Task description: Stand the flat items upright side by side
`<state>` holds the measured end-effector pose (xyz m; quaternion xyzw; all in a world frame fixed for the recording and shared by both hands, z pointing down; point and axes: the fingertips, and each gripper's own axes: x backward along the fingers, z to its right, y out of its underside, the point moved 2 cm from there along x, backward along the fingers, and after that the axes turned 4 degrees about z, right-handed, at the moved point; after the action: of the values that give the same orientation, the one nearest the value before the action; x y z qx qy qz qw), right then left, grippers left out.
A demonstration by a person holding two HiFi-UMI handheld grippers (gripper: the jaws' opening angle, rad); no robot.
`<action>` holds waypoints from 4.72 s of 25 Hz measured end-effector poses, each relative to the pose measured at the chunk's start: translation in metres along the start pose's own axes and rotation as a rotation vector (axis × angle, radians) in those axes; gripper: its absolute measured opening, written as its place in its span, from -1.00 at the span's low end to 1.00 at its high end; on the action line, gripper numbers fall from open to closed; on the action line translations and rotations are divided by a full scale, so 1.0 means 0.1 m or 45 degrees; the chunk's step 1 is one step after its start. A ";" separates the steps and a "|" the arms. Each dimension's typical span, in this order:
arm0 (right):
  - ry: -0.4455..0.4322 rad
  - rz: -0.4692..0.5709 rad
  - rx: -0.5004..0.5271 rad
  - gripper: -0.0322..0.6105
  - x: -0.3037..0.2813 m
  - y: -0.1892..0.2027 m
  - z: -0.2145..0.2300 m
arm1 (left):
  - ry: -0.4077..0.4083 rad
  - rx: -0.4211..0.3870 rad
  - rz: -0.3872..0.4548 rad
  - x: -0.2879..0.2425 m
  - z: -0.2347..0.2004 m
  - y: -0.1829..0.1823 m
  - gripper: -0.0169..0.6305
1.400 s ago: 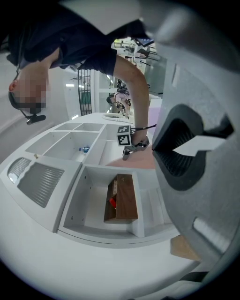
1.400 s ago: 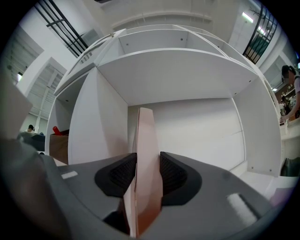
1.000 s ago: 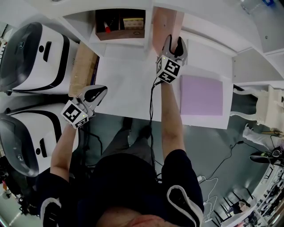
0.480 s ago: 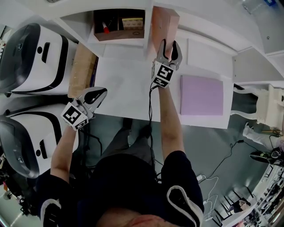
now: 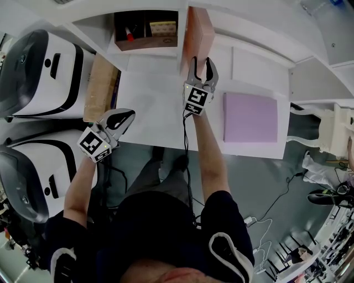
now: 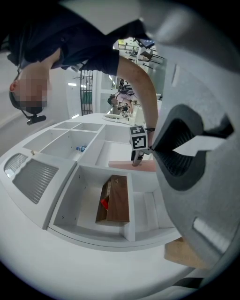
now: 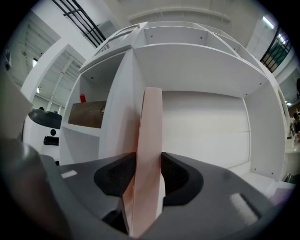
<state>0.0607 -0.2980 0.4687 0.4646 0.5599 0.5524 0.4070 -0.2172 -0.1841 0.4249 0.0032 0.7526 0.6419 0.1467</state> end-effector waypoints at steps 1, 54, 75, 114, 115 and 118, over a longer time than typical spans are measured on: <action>-0.014 -0.007 0.004 -0.37 0.02 0.02 -0.04 | 0.000 0.001 0.001 0.00 0.00 0.00 -0.94; -0.320 -0.180 0.008 -0.28 0.70 0.02 -0.24 | -0.026 0.011 0.098 -0.09 0.19 -0.21 -0.94; -0.315 -0.171 -0.149 -0.20 1.64 -0.51 0.13 | -0.020 0.013 0.187 -0.23 0.56 -0.51 -0.95; 0.084 -0.281 -0.229 -0.10 3.87 -0.85 2.13 | 0.271 -0.092 0.138 -2.18 1.98 -1.06 0.19; 0.103 -0.289 -0.231 -0.09 3.87 -0.82 2.16 | 0.297 -0.101 0.127 -2.27 1.98 -1.05 0.20; 0.159 -0.305 -0.228 -0.09 3.86 -0.78 2.23 | 0.373 -0.113 0.090 -2.55 1.98 -1.01 0.23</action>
<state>0.1796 0.1333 0.4004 0.3211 0.5841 0.5754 0.4740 0.0902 -0.0597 0.3558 -0.0706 0.7363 0.6729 0.0127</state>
